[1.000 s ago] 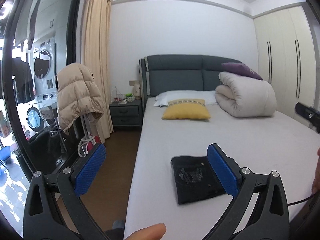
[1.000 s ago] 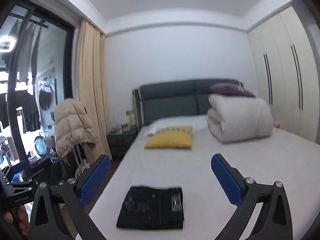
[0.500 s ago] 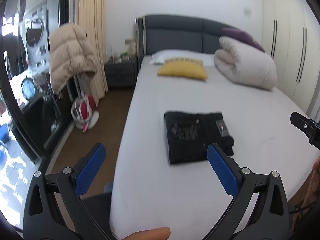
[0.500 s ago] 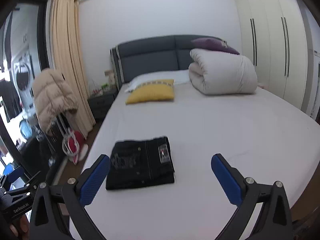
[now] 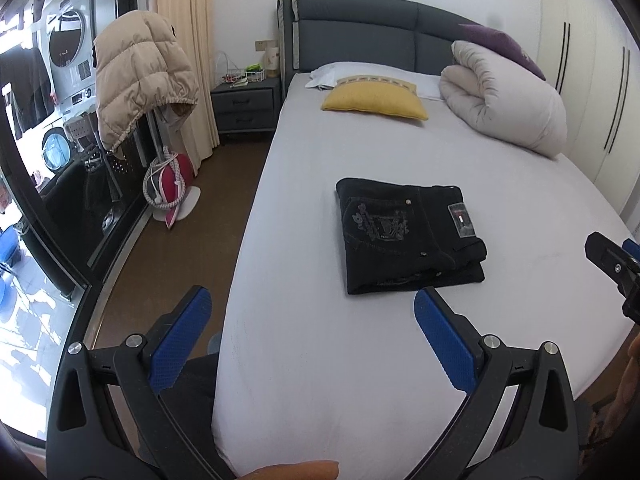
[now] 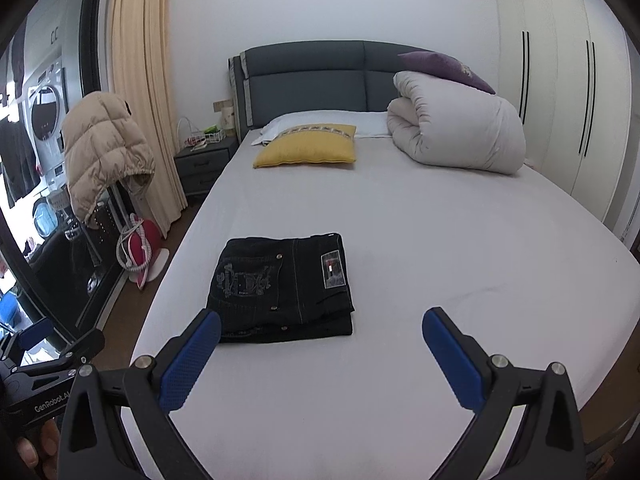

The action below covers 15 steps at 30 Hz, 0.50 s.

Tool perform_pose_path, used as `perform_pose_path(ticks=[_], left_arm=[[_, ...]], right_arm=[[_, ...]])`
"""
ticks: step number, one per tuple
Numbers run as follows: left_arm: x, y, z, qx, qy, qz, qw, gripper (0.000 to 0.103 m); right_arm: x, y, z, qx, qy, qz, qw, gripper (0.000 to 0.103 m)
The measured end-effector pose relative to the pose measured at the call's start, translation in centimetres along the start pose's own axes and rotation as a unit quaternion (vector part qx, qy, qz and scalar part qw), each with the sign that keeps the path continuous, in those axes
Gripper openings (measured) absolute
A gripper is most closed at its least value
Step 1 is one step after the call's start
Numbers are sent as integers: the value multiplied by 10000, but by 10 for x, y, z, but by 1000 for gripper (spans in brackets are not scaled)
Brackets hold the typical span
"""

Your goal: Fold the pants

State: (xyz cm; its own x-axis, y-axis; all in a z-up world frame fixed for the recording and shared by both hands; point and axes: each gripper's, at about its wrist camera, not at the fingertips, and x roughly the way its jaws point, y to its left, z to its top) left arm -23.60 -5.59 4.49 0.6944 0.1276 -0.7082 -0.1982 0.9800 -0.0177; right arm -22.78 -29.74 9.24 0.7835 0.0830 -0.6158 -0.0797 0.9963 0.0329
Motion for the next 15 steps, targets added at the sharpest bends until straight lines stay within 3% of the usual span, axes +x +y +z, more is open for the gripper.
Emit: perform_pose_path(ticks=[15], left_arm=[[9,0,-8,-40,119,10,9999,103]], right_arm=[[6,6,-4,-93,175,46,9998,103]])
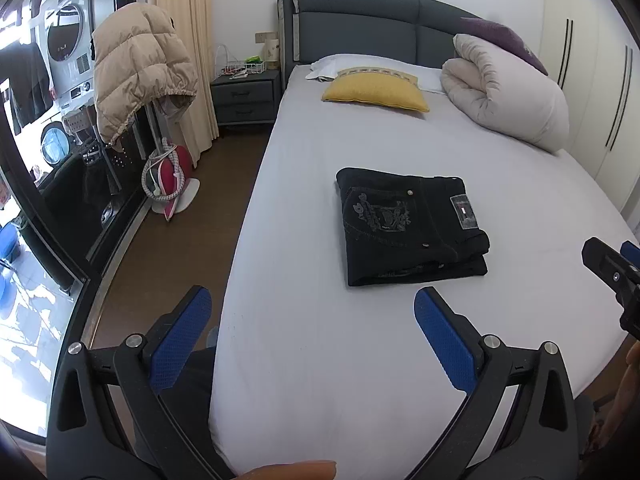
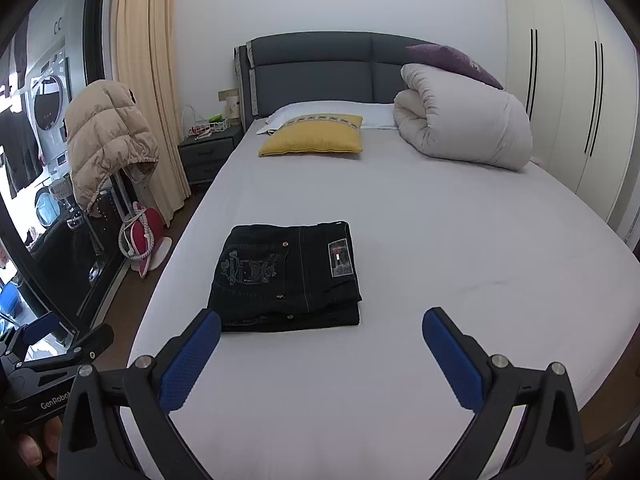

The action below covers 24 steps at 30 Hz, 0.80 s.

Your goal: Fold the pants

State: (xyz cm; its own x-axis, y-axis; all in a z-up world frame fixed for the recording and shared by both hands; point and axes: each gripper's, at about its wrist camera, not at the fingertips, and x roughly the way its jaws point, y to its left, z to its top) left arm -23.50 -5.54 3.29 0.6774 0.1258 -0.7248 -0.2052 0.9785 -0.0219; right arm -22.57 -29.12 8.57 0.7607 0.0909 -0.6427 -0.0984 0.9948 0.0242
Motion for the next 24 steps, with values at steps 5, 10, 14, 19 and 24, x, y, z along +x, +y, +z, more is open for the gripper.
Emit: perform_pose_path(ticks=[5,10,14,19,24], left_arm=[[1,0,-2,3,7,1,10000,103],[1,0,-2,-4,4,8,10000,103],[2,0,-2,4,9,10,10000,103],[3,0,-4,-10,21,5,10000,103],[3,0,-4,-1,24,5,10000,103]], right_arm=[[1,1,-2,-5,38,-3,10000,103],[1,2,-5,-6,56,2,10000,103],[1,2,-5,-3,56,-2,10000,103],[0,3,-6,-1,64,-3,10000,103],[1,3,-9,2,75,1,10000,103]])
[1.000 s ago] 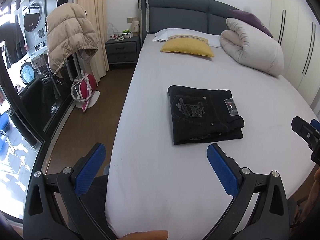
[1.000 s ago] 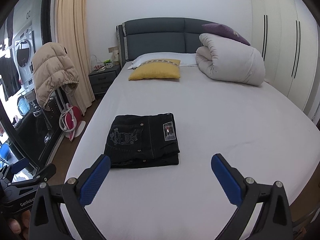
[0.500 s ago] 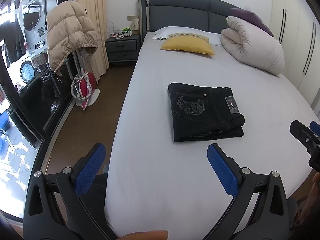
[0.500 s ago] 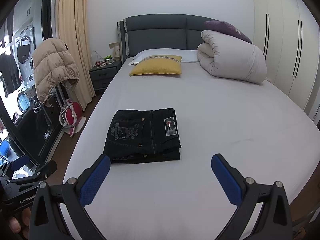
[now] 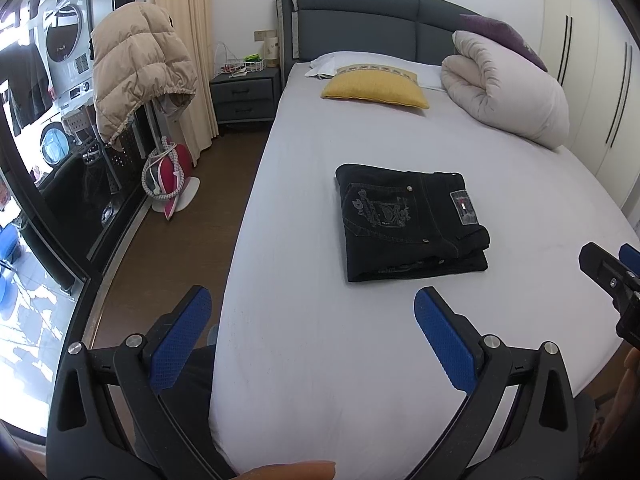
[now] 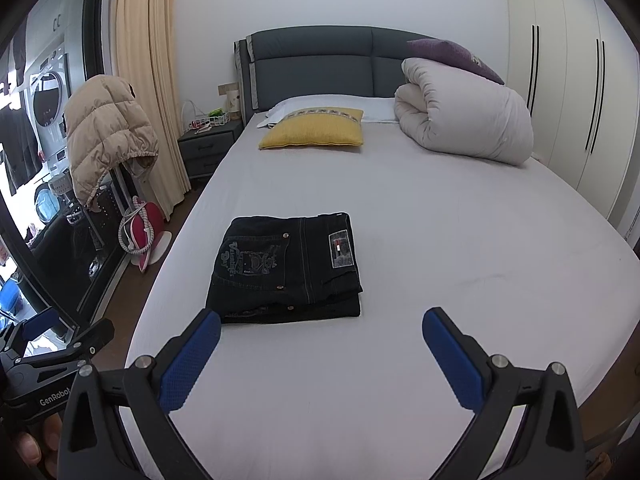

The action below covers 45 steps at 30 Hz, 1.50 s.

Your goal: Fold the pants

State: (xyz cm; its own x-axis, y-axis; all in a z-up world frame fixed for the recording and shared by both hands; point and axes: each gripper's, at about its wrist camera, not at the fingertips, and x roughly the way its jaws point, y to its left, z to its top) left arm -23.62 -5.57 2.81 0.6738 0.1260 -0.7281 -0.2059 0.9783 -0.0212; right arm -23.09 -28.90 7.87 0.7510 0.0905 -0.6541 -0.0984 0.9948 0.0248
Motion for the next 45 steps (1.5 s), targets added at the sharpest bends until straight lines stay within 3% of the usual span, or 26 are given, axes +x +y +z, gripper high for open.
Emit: perform_pose_path(ticks=[45], left_arm=[[20,5,-4,112,191,-130,9997,103]], right_arm=[[7,-6,-16,-13,148,47,9999,103]])
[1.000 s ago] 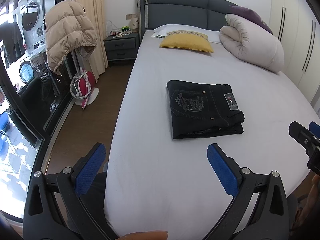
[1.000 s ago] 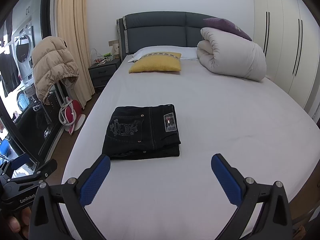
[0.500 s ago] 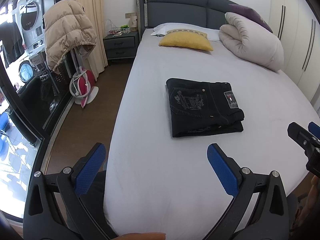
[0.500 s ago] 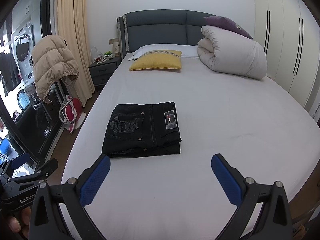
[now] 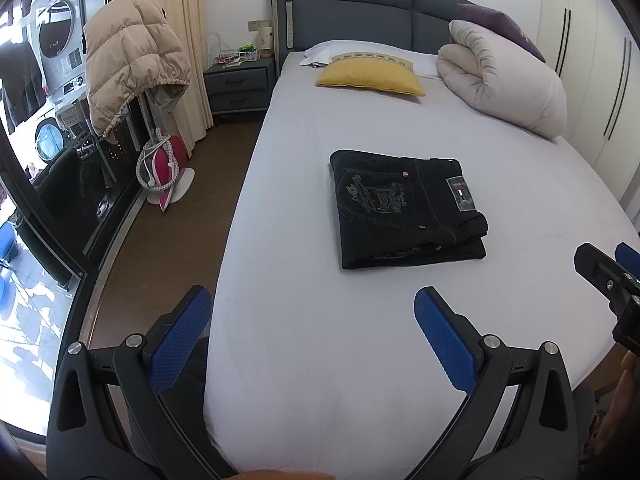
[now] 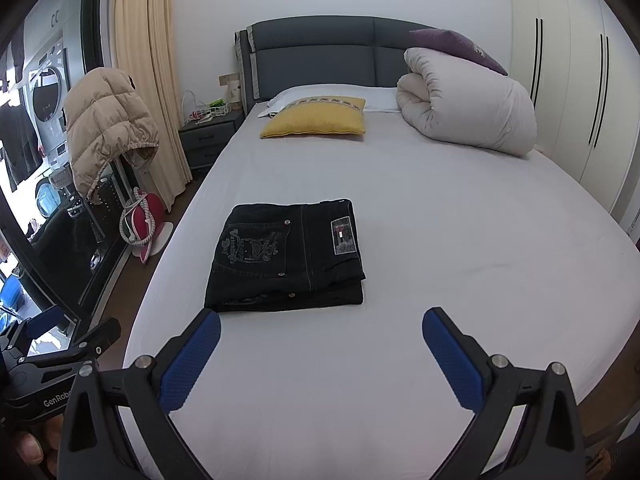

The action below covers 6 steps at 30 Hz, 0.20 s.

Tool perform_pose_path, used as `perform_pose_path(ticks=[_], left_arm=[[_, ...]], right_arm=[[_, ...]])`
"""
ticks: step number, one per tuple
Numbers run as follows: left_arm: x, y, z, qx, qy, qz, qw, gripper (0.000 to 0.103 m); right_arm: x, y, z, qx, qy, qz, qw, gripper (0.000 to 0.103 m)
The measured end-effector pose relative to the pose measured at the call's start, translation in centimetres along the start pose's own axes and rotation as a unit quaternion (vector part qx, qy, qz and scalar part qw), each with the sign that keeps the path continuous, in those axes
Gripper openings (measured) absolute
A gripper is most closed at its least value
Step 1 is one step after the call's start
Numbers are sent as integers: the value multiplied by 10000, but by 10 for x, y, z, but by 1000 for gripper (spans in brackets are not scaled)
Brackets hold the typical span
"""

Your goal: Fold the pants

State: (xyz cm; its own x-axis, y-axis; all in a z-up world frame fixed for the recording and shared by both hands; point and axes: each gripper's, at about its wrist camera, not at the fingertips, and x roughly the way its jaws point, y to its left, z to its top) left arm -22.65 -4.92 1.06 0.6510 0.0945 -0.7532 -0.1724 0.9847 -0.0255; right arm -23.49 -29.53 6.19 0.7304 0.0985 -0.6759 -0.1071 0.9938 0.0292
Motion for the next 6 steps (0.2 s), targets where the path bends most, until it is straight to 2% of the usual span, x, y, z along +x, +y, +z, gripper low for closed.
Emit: perform_pose_path(ticks=[6], left_arm=[[2,2,2,3,-12,-1,10000,103]], right_arm=[[4,-3,0,13,56,35,10000,103]])
